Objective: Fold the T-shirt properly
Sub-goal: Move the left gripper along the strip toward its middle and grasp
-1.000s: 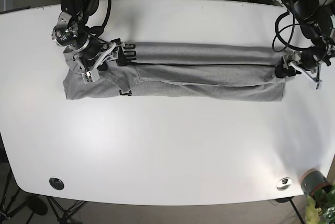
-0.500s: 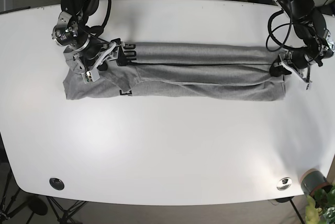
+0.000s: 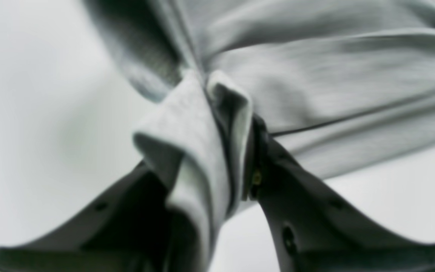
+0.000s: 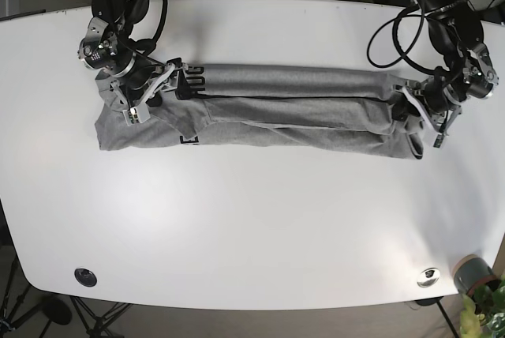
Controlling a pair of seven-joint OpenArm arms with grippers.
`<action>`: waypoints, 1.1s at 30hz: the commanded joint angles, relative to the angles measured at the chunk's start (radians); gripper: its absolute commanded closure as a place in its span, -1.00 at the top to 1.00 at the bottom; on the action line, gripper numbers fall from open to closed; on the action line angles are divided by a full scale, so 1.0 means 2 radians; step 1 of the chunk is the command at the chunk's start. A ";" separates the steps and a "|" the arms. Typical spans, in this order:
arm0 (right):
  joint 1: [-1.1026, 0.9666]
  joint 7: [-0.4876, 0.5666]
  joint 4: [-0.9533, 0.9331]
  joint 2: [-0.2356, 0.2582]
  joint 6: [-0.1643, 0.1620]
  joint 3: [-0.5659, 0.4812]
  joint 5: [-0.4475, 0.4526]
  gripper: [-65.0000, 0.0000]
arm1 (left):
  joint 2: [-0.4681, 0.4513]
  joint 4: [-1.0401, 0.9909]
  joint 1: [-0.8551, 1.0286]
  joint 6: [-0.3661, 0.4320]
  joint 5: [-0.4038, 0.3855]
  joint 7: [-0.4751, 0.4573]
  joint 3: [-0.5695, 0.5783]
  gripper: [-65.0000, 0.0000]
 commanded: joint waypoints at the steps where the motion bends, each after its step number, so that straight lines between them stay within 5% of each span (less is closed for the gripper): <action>1: 0.002 -0.001 0.004 0.001 -0.001 0.000 -0.001 0.30 | 0.010 0.077 0.012 0.003 -0.016 -0.009 0.026 -0.67; 14: 0.002 -0.001 0.004 0.001 -0.001 0.000 0.000 0.30 | 0.090 0.098 0.019 0.077 -0.015 -0.011 0.165 -0.67; 20: 0.001 -0.001 0.004 0.002 -0.001 0.000 0.001 0.30 | 0.109 0.059 0.002 0.109 -0.015 -0.012 0.165 -0.65; 33: 0.001 -0.001 0.004 0.002 -0.001 0.000 0.002 0.30 | 0.109 0.044 -0.003 0.111 -0.016 -0.012 0.182 -0.65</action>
